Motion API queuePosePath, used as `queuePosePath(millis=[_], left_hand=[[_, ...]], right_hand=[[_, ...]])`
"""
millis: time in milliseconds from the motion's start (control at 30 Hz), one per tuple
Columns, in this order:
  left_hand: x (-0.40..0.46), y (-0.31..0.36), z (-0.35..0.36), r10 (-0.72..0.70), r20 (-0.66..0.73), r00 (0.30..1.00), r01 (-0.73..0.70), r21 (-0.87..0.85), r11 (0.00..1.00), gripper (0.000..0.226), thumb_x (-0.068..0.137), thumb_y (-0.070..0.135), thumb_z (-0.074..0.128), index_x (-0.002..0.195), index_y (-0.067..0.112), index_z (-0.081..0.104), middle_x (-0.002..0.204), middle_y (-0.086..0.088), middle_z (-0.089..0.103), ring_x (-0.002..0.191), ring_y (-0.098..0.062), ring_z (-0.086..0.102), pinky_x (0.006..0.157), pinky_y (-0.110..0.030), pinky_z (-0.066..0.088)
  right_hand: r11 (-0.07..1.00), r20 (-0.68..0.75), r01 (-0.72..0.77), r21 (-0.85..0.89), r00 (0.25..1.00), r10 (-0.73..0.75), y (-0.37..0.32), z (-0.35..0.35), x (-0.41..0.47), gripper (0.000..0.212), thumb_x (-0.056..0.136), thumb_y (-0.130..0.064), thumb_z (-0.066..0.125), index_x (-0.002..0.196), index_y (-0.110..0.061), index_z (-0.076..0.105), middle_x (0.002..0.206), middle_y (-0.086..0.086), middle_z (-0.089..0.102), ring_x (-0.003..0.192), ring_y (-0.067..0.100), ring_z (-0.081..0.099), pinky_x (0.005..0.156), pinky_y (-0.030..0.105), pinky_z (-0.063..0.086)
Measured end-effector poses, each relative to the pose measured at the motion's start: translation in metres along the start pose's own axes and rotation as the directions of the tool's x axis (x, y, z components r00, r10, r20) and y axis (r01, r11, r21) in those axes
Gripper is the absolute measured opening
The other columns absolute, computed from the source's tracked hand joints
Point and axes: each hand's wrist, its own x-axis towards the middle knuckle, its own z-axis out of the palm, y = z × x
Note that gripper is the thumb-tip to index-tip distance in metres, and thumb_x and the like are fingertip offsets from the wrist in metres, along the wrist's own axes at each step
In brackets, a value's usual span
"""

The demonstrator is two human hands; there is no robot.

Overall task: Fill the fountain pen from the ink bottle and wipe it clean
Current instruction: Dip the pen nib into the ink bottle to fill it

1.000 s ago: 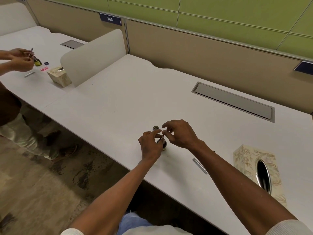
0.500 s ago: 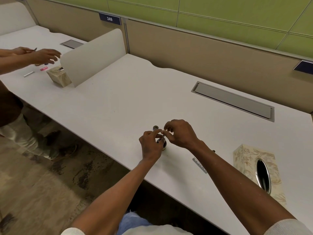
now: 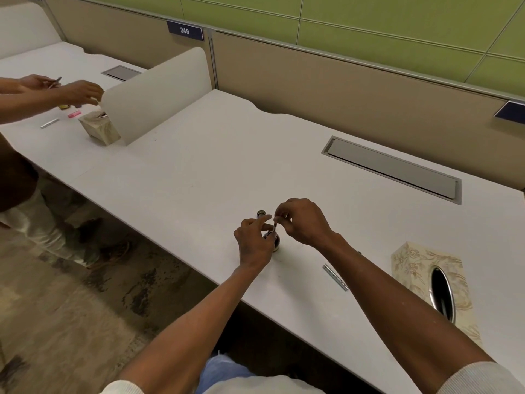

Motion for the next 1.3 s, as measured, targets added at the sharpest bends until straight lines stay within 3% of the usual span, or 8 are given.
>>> queuePosePath(millis=[133,267,367,467,700,867,1133,1300], left_hand=[[0.0007,0.0033,-0.0012,-0.023,0.001,1.000,0.023,-0.003,1.000,0.043,0.082,0.013,0.072,0.124,0.024,0.066,0.092,0.012,0.076,0.120,-0.011,0.047,0.092,-0.027,0.023],[0.0034,0.0034,-0.0035,-0.040,0.025,0.999,0.040,0.005,0.999,0.044,0.081,0.014,0.073,0.123,0.024,0.066,0.084,0.020,0.071,0.121,-0.010,0.047,0.090,-0.026,0.021],[0.0044,0.0027,-0.0043,-0.044,0.040,0.998,0.043,0.013,0.999,0.044,0.081,0.015,0.073,0.124,0.024,0.066,0.077,0.026,0.063,0.121,-0.010,0.046,0.090,-0.025,0.021],[0.0035,0.0023,-0.0039,-0.045,0.043,0.998,0.044,0.008,0.999,0.045,0.082,0.015,0.072,0.125,0.024,0.065,0.086,0.020,0.072,0.121,-0.010,0.044,0.090,-0.026,0.021],[0.0037,0.0000,-0.0025,-0.047,0.025,0.999,0.047,0.008,0.999,0.047,0.082,0.017,0.074,0.128,0.023,0.064,0.094,0.012,0.075,0.121,-0.011,0.045,0.089,-0.026,0.021],[0.0037,0.0000,-0.0011,-0.056,0.036,0.998,0.055,0.008,0.998,0.045,0.082,0.016,0.073,0.126,0.024,0.064,0.094,0.012,0.075,0.122,-0.012,0.045,0.089,-0.026,0.020],[0.0042,-0.0010,0.0004,-0.060,0.034,0.998,0.059,0.025,0.998,0.046,0.084,0.018,0.073,0.129,0.024,0.063,0.094,0.011,0.075,0.122,-0.011,0.045,0.089,-0.025,0.019],[0.0032,-0.0015,0.0008,-0.057,0.041,0.998,0.056,0.026,0.998,0.046,0.085,0.015,0.072,0.129,0.024,0.062,0.095,0.013,0.075,0.123,-0.012,0.042,0.090,-0.024,0.018]], right_hand=[[1.000,-0.001,-0.014,0.012,1.000,0.014,0.0000,0.0004,0.0019,0.018,0.087,-0.037,0.070,0.084,-0.020,0.075,0.084,-0.004,0.072,0.078,0.018,0.066,0.069,0.033,0.053],[0.999,0.005,-0.018,0.036,1.000,0.018,-0.0008,-0.0018,0.0019,0.019,0.085,-0.041,0.070,0.093,-0.025,0.076,0.086,-0.009,0.072,0.078,0.012,0.066,0.070,0.028,0.051],[0.998,0.020,-0.004,0.057,1.000,0.003,-0.0014,-0.0033,0.0020,0.013,0.084,-0.031,0.069,0.093,-0.027,0.077,0.086,-0.008,0.073,0.078,0.012,0.068,0.070,0.030,0.054],[0.999,0.042,0.001,0.037,0.999,-0.003,-0.0028,-0.0037,0.0035,0.010,0.086,-0.026,0.069,0.089,-0.023,0.077,0.087,-0.004,0.073,0.081,0.018,0.069,0.071,0.034,0.055],[0.998,0.016,-0.014,0.063,1.000,0.013,-0.0029,-0.0031,0.0012,0.020,0.086,-0.041,0.068,0.092,-0.024,0.076,0.085,-0.006,0.072,0.078,0.014,0.066,0.072,0.031,0.052],[0.998,0.029,0.001,0.055,1.000,-0.003,-0.0030,-0.0037,0.0016,0.010,0.084,-0.025,0.069,0.089,-0.024,0.078,0.086,-0.006,0.072,0.080,0.016,0.068,0.071,0.032,0.054],[0.999,-0.003,-0.015,0.046,1.000,0.016,-0.0018,-0.0023,-0.0003,0.020,0.085,-0.040,0.070,0.089,-0.022,0.076,0.084,-0.006,0.072,0.076,0.012,0.066,0.071,0.029,0.052],[1.000,0.025,-0.001,0.027,1.000,0.000,-0.0030,-0.0044,0.0012,0.009,0.084,-0.027,0.068,0.086,-0.024,0.077,0.084,-0.005,0.072,0.078,0.017,0.068,0.072,0.034,0.054]])
